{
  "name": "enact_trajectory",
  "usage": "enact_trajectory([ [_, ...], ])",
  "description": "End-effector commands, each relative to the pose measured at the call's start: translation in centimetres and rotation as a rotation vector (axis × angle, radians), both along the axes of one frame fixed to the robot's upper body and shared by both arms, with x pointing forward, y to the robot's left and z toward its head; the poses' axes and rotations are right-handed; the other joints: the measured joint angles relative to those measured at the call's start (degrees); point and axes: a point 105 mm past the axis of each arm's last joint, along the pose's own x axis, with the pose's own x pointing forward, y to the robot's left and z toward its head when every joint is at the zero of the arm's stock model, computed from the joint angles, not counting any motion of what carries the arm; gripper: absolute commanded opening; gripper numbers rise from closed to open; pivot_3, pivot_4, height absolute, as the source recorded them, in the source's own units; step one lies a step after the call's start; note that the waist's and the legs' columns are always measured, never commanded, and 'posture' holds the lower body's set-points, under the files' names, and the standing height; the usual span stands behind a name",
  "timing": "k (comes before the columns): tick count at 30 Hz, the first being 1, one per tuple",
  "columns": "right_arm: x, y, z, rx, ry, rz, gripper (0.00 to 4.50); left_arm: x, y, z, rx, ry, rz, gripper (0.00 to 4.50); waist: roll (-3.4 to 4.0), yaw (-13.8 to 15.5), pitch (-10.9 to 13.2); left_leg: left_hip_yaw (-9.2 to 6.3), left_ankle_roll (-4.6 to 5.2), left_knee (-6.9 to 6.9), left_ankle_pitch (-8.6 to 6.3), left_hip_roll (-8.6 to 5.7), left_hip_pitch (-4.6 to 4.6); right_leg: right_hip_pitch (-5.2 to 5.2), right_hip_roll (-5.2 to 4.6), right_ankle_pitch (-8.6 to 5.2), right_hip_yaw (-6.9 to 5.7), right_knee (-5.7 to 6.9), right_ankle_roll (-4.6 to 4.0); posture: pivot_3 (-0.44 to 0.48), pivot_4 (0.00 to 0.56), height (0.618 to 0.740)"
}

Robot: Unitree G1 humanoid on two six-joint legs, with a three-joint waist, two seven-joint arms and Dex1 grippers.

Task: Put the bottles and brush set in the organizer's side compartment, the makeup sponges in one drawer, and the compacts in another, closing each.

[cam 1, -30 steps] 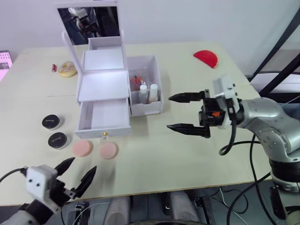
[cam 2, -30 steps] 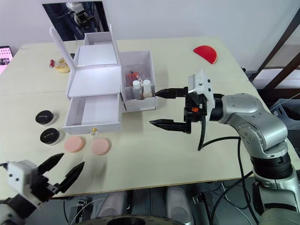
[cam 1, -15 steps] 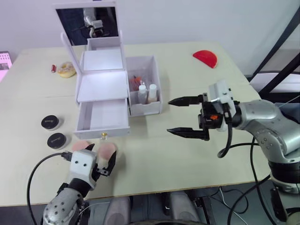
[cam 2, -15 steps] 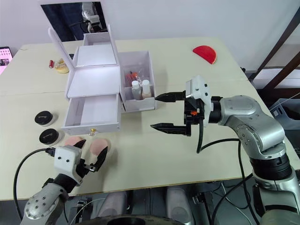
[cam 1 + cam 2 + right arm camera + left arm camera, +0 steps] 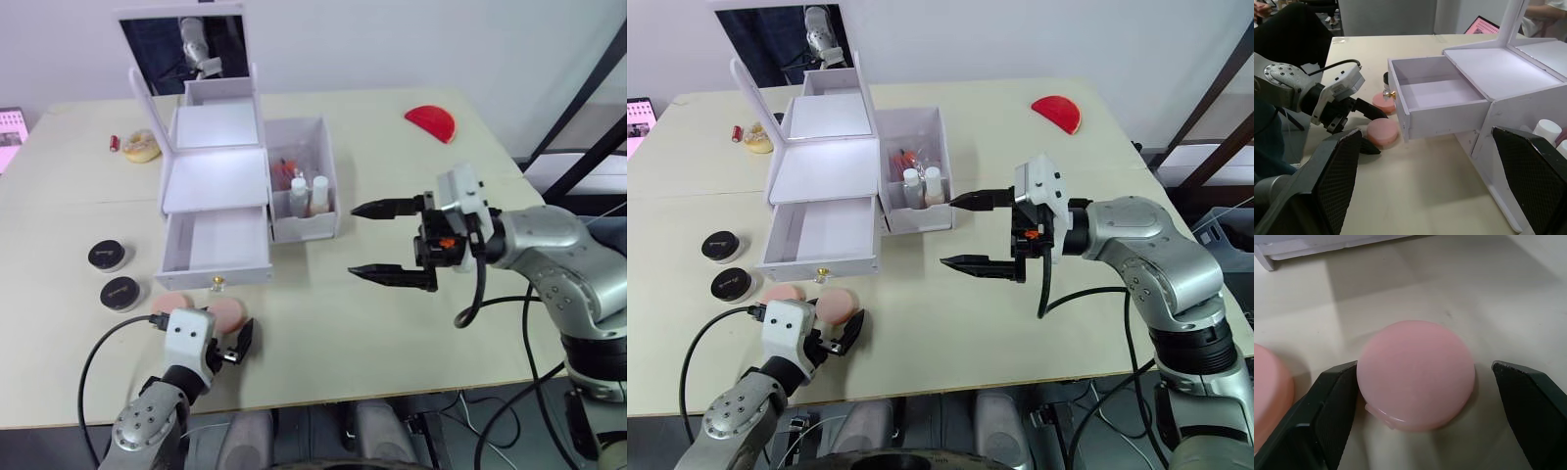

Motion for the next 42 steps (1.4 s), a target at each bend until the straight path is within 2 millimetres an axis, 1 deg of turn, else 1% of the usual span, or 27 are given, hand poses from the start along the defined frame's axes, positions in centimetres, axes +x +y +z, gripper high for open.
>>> enact_trajectory([
  [1, -0.5, 0.2, 1.6, 0.013, -0.071, 0.014, 4.50, -0.2, -0.3, -0.1, -0.009, 0.018, -0.011, 4.44, 0.01, 0.0, 0.0, 0.00, 0.00, 0.00, 0.00, 0.00, 0.02, 0.02, 0.00, 0.00, 0.00, 0.00, 0.00, 0.000, 0.150, 0.739],
  [4, -0.5, 0.3, 1.6, 0.014, -0.070, 0.013, 4.50, -0.2, -0.3, 0.0, -0.006, 0.015, -0.011, 3.65, 0.01, 0.0, 0.0, 0.00, 0.00, 0.00, 0.00, 0.00, 0.08, 0.08, 0.00, -0.13, 0.00, 0.00, 0.21, 0.000, 0.150, 0.739],
  [6, -0.5, 0.3, 1.5, 0.013, -0.069, 0.012, 4.50, -0.1, -0.3, 0.1, -0.008, 0.012, -0.011, 2.65, 0.01, 0.0, 0.0, 0.01, 0.00, 0.00, 0.00, 0.00, 0.09, 0.09, -0.01, -0.13, 0.00, -0.01, 0.21, 0.000, 0.150, 0.739],
  [12, -0.6, 0.3, 1.5, 0.010, -0.067, 0.006, 4.50, 0.0, -0.1, 0.5, -0.008, -0.006, -0.013, 2.64, 0.01, 0.1, 0.0, 0.00, 0.00, 0.00, 0.00, 0.00, 0.08, 0.10, -0.01, -0.11, 0.00, -0.01, 0.18, 0.000, 0.150, 0.739],
  [17, -0.5, 0.2, 1.3, 0.006, -0.066, -0.002, 4.50, -0.8, 0.6, 2.7, -0.023, -0.077, -0.065, 2.64, -0.02, 0.0, 0.0, 0.00, 0.00, 0.00, 0.00, 0.00, 0.08, 0.08, -0.01, -0.13, 0.00, 0.00, 0.20, 0.000, 0.150, 0.739],
  [20, -0.4, 0.2, 1.4, 0.007, -0.068, -0.003, 4.50, -2.7, 2.0, 5.8, -0.066, -0.132, -0.180, 2.64, -0.09, -0.2, 0.0, 0.00, 0.00, -0.05, 0.00, 0.02, 0.06, 0.00, -0.01, -0.13, 0.00, 0.01, 0.20, 0.000, 0.150, 0.739],
  [22, -0.2, 0.1, 1.6, 0.008, -0.073, -0.002, 4.50, -4.1, 2.8, 6.9, -0.067, -0.107, -0.264, 2.64, -0.04, -0.2, 0.0, 0.01, 0.00, -0.09, 0.00, 0.10, 0.04, -0.07, 0.02, -0.13, -0.04, 0.00, 0.19, 0.000, 0.150, 0.739],
  [25, 0.0, 0.0, 1.8, 0.011, -0.079, 0.002, 4.50, -5.6, 4.4, 8.8, -0.063, -0.076, -0.356, 2.64, -0.01, -0.1, 0.1, 0.03, -0.01, -0.07, -0.01, 0.10, 0.03, -0.08, 0.01, -0.14, -0.04, -0.03, 0.20, 0.000, 0.150, 0.739],
  [27, 0.2, -0.1, 1.9, 0.016, -0.082, 0.003, 4.50, -6.9, 5.2, 9.5, -0.072, 0.000, -0.426, 2.64, 0.00, -0.1, 0.1, 0.02, -0.01, -0.02, -0.01, 0.10, 0.01, -0.06, 0.01, -0.15, -0.05, -0.11, 0.20, 0.000, 0.150, 0.739],
  [29, 0.4, -0.1, 1.9, 0.018, -0.085, 0.005, 4.50, -8.3, 5.5, 10.0, -0.075, 0.089, -0.505, 2.64, -0.04, -0.3, 0.1, 0.06, -0.02, 0.01, -0.01, 0.11, -0.02, -0.05, 0.00, -0.15, -0.04, -0.23, 0.20, 0.000, 0.150, 0.739],
  [30, 0.5, -0.1, 1.9, 0.019, -0.085, 0.006, 4.50, -8.5, 5.6, 10.4, -0.064, 0.110, -0.534, 2.64, -0.01, -0.3, 0.1, 0.08, -0.02, 0.00, -0.01, 0.11, -0.04, -0.03, 0.00, -0.15, -0.04, -0.34, 0.20, 0.000, 0.150, 0.739],
  [33, 0.6, 0.0, 1.6, 0.017, -0.089, 0.006, 4.50, -7.5, 6.0, 13.1, -0.073, 0.049, -0.569, 2.64, 0.01, 0.0, 0.2, 0.16, -0.02, 0.03, -0.01, 0.10, -0.12, -0.08, -0.04, -0.15, 0.00, -0.41, 0.20, 0.000, 0.150, 0.739],
  [37, 0.5, 0.2, 1.6, 0.029, -0.088, 0.002, 4.50, -4.4, 7.3, 16.5, -0.074, -0.097, -0.538, 2.64, 0.10, 0.0, 0.2, 0.13, -0.02, 0.02, -0.01, 0.10, -0.12, -0.06, -0.03, -0.14, 0.00, -0.34, 0.20, 0.000, 0.150, 0.739],
  [38, 0.4, 0.3, 1.5, 0.032, -0.088, 0.000, 4.50, -3.4, 7.7, 16.9, -0.053, -0.129, -0.522, 2.64, 0.09, -0.1, 0.2, 0.12, -0.01, 0.00, 0.00, 0.10, -0.10, -0.08, -0.01, -0.14, 0.00, -0.28, 0.19, 0.000, 0.150, 0.739],
  [39, 0.4, 0.3, 1.5, 0.033, -0.089, -0.003, 4.50, -2.5, 8.0, 16.9, -0.026, -0.141, -0.521, 2.64, 0.09, -0.2, 0.2, 0.12, -0.01, -0.03, 0.00, 0.11, -0.10, -0.08, 0.01, -0.12, 0.00, -0.24, 0.16, 0.000, 0.150, 0.739],
  [41, 0.3, 0.3, 1.5, 0.035, -0.093, -0.013, 4.50, -1.0, 8.1, 16.2, 0.000, -0.139, -0.537, 2.64, 0.13, -0.3, 0.2, 0.14, -0.01, -0.09, 0.00, 0.10, -0.04, -0.07, 0.02, 0.02, 0.00, -0.19, -0.06, 0.000, 0.150, 0.739],
  [42, 0.3, 0.3, 1.5, 0.035, -0.094, -0.016, 4.50, -0.6, 8.1, 15.9, 0.005, -0.133, -0.547, 2.64, 0.13, -0.5, 0.2, 0.13, -0.01, -0.15, 0.00, 0.10, -0.03, -0.08, 0.03, 0.04, 0.00, -0.19, -0.10, 0.000, 0.150, 0.739],
])
